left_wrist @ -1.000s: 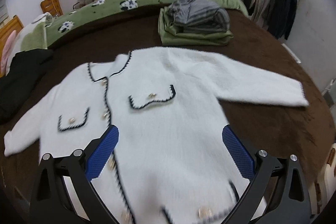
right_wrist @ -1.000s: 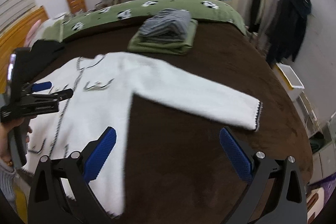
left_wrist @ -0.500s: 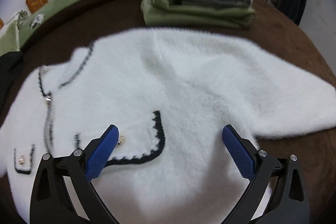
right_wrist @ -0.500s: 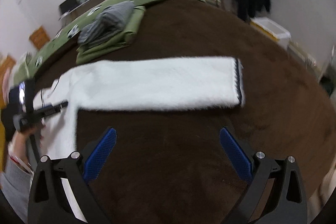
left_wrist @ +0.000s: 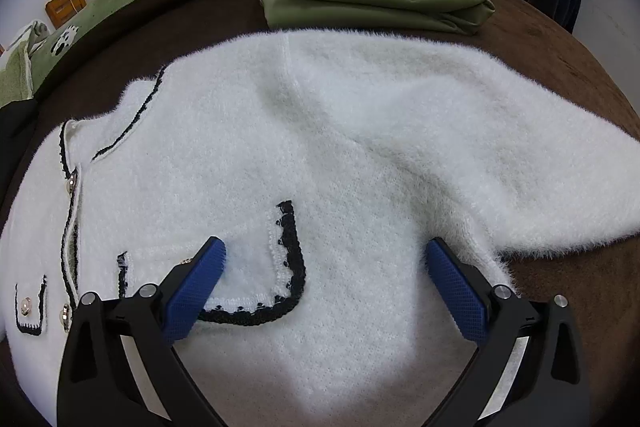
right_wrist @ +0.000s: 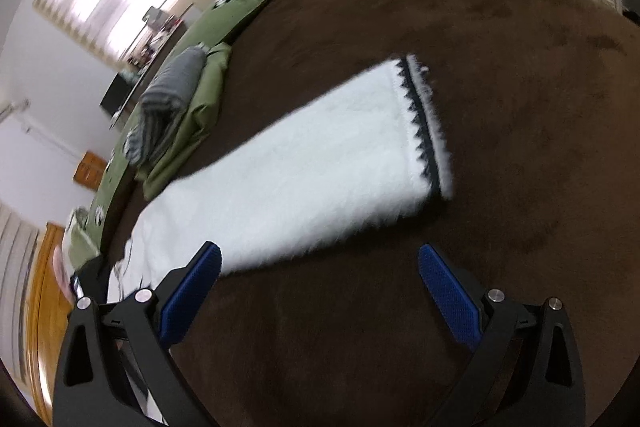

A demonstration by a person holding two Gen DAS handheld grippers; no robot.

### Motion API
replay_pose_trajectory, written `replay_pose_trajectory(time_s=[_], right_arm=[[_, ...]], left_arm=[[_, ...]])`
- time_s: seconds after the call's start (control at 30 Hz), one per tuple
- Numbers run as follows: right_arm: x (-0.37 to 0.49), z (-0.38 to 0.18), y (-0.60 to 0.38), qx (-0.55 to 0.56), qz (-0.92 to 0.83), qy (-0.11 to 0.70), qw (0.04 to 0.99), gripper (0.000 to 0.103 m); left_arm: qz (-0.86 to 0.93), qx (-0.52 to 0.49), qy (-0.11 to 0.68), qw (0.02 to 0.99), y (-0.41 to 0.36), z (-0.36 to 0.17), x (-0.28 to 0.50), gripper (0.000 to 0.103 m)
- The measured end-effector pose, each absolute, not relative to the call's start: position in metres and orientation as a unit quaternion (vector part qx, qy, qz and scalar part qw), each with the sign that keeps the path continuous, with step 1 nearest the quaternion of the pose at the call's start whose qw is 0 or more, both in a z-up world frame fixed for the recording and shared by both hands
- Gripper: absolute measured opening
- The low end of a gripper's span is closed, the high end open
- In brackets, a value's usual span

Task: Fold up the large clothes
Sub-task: 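Reach the right tool to a sleeve cuff and grasp it, then lift the sleeve with the right tool, lay it across the front, release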

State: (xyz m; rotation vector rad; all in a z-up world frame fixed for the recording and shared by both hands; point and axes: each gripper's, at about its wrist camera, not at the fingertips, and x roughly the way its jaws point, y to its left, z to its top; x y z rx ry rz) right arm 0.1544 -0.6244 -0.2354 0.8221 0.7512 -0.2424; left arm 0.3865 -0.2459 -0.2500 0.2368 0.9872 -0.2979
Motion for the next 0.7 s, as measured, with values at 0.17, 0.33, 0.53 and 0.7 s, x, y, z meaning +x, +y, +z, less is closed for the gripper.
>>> replay_pose_trajectory(time_s=[0.17,0.33,0.53,0.7], right_arm=[[0.175,-0.24,-0.641,0.387,-0.14,0.331,0.849,0.094],[0.183,-0.243,-0.652,0.39,-0.146,0.332,0.846,0.037],[0.174,-0.253,-0.645,0.365,-0.135,0.325,0.862,0.011],[0.174,-0.249,-0.641,0.346,-0.136,0.319,0.872,0.01]], left_arm=[[-0.141,0.114,0.468,0.865,-0.246,-0.251,0.385,0.098],[-0.139,0.115,0.462,0.868,-0.247,-0.252,0.383,0.098],[-0.137,0.115,0.456,0.872,-0.247,-0.253,0.38,0.098],[-0.137,0.115,0.454,0.873,-0.247,-0.253,0.379,0.098]])
